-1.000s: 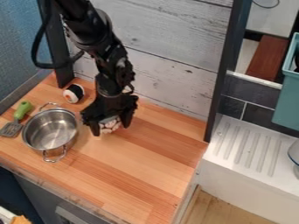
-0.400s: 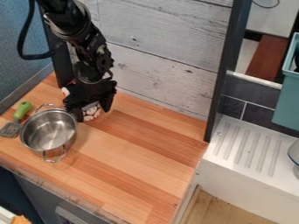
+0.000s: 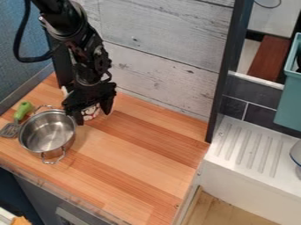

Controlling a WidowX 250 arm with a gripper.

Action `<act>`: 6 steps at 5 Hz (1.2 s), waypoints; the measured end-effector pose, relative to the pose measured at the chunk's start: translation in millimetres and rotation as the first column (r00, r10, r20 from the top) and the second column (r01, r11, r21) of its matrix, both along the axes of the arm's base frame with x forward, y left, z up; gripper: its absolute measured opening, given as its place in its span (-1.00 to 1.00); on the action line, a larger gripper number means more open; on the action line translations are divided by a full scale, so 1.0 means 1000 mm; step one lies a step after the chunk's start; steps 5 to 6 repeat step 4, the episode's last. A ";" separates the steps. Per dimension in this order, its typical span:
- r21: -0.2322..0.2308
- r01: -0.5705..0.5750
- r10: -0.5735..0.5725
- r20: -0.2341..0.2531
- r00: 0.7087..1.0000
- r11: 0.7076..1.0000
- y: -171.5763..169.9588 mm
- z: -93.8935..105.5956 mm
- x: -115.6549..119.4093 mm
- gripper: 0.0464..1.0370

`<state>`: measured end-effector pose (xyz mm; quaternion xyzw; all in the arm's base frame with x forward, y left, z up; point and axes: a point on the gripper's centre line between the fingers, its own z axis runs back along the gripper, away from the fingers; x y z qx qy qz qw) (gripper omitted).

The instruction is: Moved the tin to the top of the silver tin

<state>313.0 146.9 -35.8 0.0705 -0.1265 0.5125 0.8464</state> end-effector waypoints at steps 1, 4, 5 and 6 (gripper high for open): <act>-0.023 0.028 -0.027 0.029 0.999 0.999 -0.007 0.017 -0.003 0.93; -0.003 0.029 -0.029 0.027 0.999 1.000 -0.006 0.055 -0.010 0.93; -0.003 0.029 -0.029 0.027 0.999 1.000 -0.006 0.055 -0.010 0.93; -0.003 0.029 -0.029 0.027 0.999 1.000 -0.006 0.055 -0.010 0.93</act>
